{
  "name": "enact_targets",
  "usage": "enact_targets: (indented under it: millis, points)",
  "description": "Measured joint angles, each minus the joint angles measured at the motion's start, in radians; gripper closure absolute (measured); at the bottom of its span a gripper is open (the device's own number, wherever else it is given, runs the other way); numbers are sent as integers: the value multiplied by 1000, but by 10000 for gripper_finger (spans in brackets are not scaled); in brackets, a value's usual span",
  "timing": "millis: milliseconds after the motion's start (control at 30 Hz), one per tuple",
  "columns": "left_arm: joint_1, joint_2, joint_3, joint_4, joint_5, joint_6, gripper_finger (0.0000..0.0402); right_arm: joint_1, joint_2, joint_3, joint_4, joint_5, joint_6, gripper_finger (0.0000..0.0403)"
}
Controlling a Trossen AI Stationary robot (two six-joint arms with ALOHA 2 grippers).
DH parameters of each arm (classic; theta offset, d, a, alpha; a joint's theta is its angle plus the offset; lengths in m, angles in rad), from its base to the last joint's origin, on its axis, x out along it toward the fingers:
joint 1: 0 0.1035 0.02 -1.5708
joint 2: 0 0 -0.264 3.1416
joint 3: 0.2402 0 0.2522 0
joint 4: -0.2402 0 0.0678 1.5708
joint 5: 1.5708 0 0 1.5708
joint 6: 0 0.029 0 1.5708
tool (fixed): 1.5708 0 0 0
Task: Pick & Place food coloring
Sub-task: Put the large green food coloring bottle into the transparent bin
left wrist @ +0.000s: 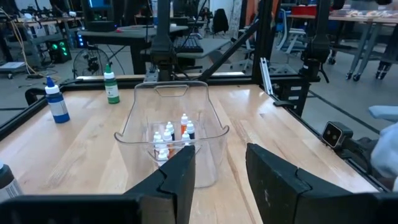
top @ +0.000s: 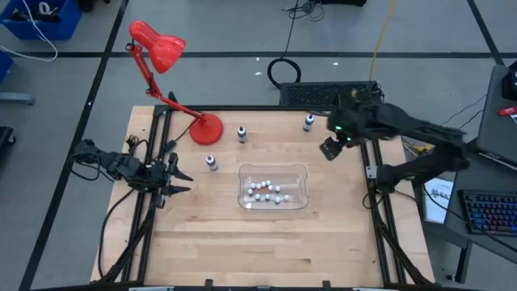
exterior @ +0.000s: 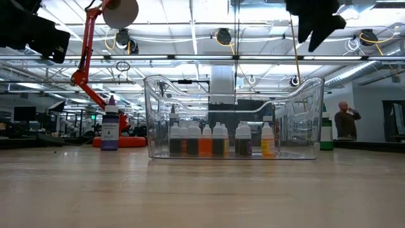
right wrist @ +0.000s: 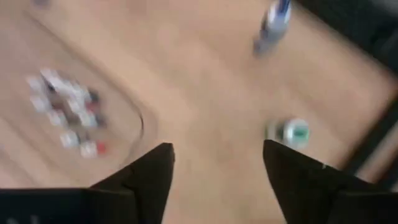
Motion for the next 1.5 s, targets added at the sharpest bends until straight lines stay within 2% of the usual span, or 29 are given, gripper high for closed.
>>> enact_targets:
  millis: [167, 267, 433, 567, 800, 1000, 1167, 1500]
  points:
    - [0, 0, 0, 0, 0, 0, 256, -88, 181, 63, -178, -1, -10, 147]
    - [0, 0, 0, 0, 0, 0, 256, -161, 218, 51, -170, 3, -45, 149]
    - [0, 0, 0, 0, 0, 0, 256, -288, 203, -5, -117, 18, -113, 151]
    - [0, 0, 0, 0, 0, 0, 256, -357, 138, -98, -49, 28, -124, 151]
    - [0, 0, 0, 0, 0, 0, 256, -407, 23, -326, 104, -27, -130, 151]
    - [0, 0, 0, 0, 0, 0, 256, -414, -3, -453, 221, -50, -132, 151]
    - [0, 0, 0, 0, 0, 0, 256, -415, -3, -495, 317, -53, -146, 151]
    - [0, 0, 0, 0, 0, 0, 256, -447, 16, -504, 364, -56, -158, 151]
